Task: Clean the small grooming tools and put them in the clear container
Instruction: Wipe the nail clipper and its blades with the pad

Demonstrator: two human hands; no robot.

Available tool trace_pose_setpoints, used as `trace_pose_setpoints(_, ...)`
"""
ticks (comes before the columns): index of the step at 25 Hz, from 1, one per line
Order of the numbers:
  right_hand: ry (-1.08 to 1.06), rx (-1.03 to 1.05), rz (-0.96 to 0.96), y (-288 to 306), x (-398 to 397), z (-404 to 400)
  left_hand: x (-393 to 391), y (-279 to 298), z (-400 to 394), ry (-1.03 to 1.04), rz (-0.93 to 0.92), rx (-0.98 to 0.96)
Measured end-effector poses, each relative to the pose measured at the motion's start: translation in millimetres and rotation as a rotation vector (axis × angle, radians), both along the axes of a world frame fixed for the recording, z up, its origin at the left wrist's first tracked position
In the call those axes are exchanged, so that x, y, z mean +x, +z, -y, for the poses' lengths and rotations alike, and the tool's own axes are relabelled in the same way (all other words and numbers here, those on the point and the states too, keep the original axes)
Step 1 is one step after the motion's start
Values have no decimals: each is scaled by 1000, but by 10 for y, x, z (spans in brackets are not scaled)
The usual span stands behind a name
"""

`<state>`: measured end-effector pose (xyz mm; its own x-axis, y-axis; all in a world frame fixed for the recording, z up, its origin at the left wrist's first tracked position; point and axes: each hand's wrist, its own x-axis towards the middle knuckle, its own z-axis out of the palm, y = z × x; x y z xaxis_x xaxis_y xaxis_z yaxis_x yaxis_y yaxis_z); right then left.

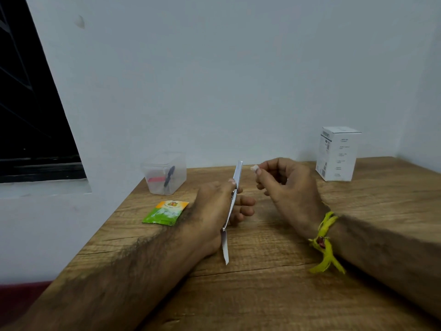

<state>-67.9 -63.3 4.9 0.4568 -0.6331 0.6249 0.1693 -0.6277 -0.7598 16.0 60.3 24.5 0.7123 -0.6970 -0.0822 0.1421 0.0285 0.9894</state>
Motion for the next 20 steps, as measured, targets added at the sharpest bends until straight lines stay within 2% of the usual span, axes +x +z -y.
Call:
trace_pose_setpoints(4, -103, -403, 27, -12, -9, -11, -24, -33, 17, 48, 31, -15)
trace_pose_setpoints(6, -112, -488, 27, -22, 20, -18, -23, -53, 23, 23, 56, -44)
trace_pose_setpoints(14, -87, -499, 78, -20, 62, -8, 4, -97, 1, -172, 66, -150)
trace_pose_setpoints(20, -150, -546, 69, -3, 51, 7, 7, -118, 9, -211, 128, -119)
